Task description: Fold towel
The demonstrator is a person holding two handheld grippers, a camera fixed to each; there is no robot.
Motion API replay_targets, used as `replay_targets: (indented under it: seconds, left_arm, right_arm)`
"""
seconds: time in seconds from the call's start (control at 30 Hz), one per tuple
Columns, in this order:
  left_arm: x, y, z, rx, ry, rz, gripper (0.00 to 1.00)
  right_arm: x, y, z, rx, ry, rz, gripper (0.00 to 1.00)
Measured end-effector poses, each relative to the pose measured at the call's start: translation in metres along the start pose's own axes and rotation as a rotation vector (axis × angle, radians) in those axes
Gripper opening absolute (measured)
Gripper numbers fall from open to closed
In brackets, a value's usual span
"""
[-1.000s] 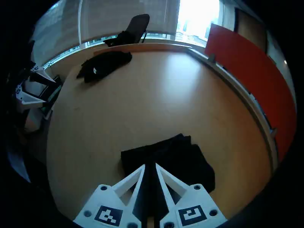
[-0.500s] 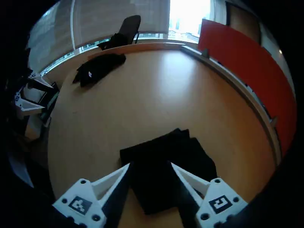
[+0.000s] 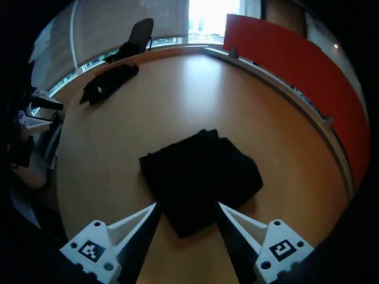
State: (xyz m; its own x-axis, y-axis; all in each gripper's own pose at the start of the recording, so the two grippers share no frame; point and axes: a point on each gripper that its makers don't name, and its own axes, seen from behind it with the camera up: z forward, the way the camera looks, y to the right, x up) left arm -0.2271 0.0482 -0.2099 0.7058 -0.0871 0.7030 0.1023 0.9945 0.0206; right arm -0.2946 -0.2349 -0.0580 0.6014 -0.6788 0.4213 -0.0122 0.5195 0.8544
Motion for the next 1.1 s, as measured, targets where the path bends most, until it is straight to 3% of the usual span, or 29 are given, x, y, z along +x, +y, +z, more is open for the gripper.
replay_targets:
  seconds: [0.4, 0.53, 0.8, 1.1]
  left_arm:
    - [0.003, 0.001, 0.001, 0.000, 0.001, 0.014, 0.91]
    - [0.003, 0.002, 0.001, 0.000, 0.001, 0.017, 0.91]
    - [0.003, 0.002, 0.001, 0.001, 0.002, 0.015, 0.92]
    - [0.002, 0.002, 0.001, 0.000, 0.001, 0.016, 0.91]
  right_arm:
    - [-0.029, 0.002, -0.003, -0.025, -0.031, 0.040, 0.81]
    - [-0.035, 0.000, -0.001, -0.026, -0.038, 0.042, 0.76]
    - [-0.048, -0.004, 0.005, -0.037, -0.055, 0.061, 0.58]
    - [-0.054, -0.005, 0.009, -0.044, -0.054, 0.102, 0.29]
